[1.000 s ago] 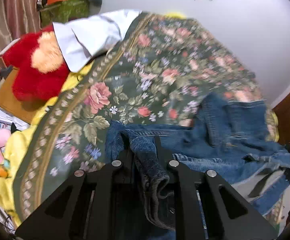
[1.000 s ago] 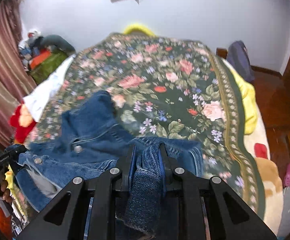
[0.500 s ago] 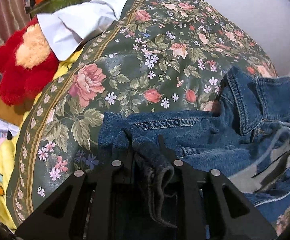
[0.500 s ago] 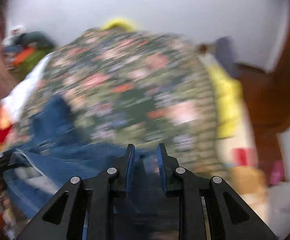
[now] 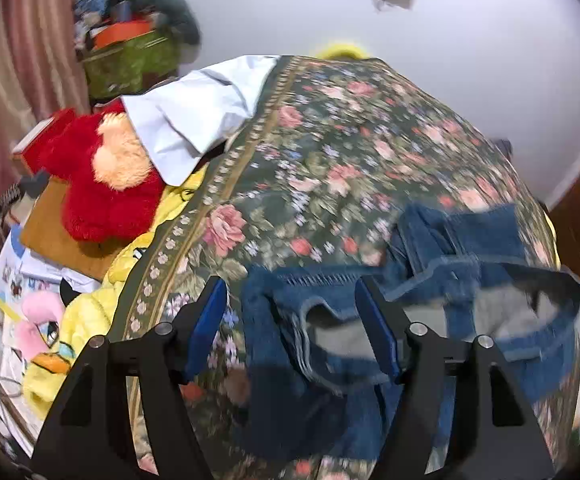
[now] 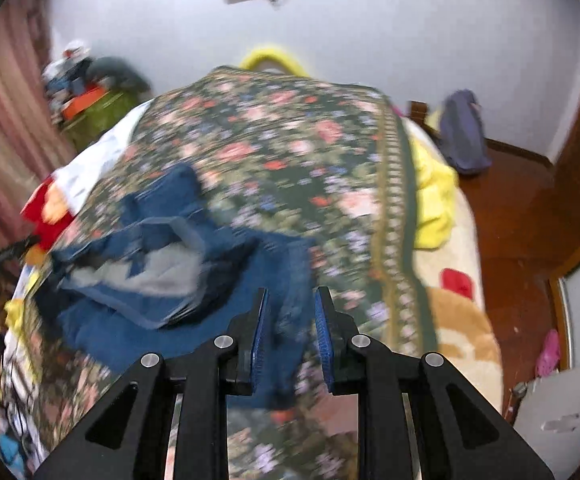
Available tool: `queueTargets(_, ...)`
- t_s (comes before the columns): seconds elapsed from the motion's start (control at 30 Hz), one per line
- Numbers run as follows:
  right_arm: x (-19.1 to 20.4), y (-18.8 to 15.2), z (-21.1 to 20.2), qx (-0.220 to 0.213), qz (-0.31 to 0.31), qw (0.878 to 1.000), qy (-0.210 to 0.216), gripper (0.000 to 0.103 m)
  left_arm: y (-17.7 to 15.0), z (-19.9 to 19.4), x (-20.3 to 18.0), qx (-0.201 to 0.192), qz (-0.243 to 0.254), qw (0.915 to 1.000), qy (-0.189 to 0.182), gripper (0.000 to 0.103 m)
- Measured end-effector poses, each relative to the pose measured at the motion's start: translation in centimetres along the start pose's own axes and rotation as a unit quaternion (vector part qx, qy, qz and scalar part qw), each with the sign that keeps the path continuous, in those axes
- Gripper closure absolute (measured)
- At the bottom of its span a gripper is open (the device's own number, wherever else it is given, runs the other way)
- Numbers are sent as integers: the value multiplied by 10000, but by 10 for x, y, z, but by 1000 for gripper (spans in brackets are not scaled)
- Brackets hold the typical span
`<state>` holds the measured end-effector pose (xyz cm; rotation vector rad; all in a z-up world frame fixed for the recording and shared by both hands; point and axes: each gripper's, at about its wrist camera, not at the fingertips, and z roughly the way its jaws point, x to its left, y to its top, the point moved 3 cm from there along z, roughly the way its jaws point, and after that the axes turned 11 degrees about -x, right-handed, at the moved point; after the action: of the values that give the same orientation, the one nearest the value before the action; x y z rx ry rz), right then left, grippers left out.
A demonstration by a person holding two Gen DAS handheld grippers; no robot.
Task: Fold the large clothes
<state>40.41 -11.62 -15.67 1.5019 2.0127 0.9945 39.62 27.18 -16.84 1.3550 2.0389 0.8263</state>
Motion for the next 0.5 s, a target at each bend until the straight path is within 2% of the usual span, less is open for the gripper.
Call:
queueTargets(0.1,32,-14,-2,45,-311,9994,170,85,-17,-11,-16,133,479,9987,-58,36)
queueTargets(0.23,74,-32,6,243,-595,9967,492,85,-55,-17,-41,352,1020,9937,-291,32)
queueTargets(0.37,108,-50,25,463,-931,9921,705,85,-93,-9,-63,691,1346,9872,-508,32)
queueTargets(0.5,131,-68,55,709,-1234,9874,691,85,-118,13,-80,966,1513,9818,-626,32)
